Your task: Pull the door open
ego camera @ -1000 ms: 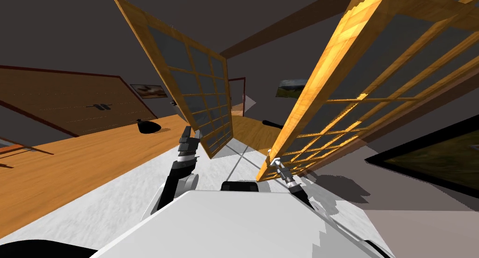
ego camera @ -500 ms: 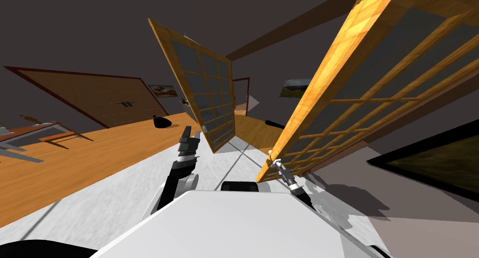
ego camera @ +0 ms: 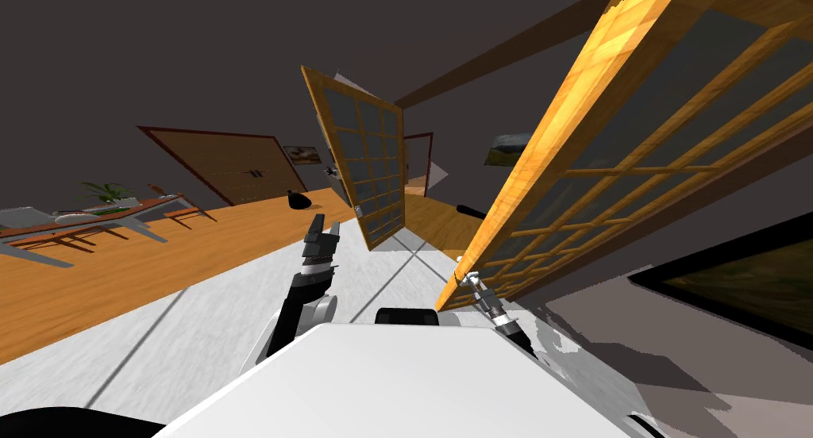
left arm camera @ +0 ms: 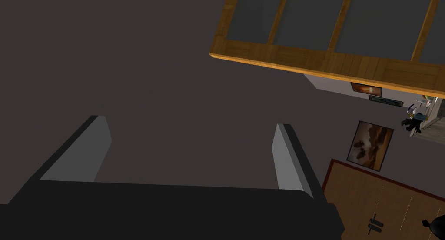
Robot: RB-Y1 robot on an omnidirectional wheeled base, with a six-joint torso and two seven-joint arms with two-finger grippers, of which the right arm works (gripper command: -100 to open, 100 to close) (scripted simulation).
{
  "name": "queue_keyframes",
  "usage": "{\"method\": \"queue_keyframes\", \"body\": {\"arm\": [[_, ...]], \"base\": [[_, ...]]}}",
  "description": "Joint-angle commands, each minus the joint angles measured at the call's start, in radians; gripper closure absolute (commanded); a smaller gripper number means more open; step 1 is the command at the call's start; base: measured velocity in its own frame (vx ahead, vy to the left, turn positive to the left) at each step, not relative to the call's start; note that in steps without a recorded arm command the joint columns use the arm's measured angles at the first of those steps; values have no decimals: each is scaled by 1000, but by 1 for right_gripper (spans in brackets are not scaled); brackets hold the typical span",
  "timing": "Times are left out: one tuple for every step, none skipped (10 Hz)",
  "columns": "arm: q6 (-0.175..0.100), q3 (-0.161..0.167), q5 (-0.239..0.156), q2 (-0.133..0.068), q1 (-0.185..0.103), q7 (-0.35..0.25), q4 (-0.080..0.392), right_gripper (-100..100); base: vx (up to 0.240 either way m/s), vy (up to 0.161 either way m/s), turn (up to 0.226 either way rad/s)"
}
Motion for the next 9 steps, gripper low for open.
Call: {"method": "queue_keyframes", "body": {"arm": [[-13,0,1,-1,0,-3,11,100],[-19,-1,1,-2,-1,-4,18,100],[-24,-2,1,-3,-1,-5,23,100],[-30,-3,2,-4,-2,-6,29,100],[-25,-1,2,-2,-4,-5,28,100],[-32,0,3,-3,-4,-6,35,100],[-35,0,3,-3,-5,-7,39,100],[-39,1,3,-4,-6,-7,42,100],[-43,1,3,-5,-7,-8,46,100]], "base": [[-203,-81,171],[-195,-69,161],[-185,-99,143],[-192,-86,139],[-86,-32,31],[-142,-46,160],[-226,-88,201],[-196,-93,189],[-171,-82,158]]}}
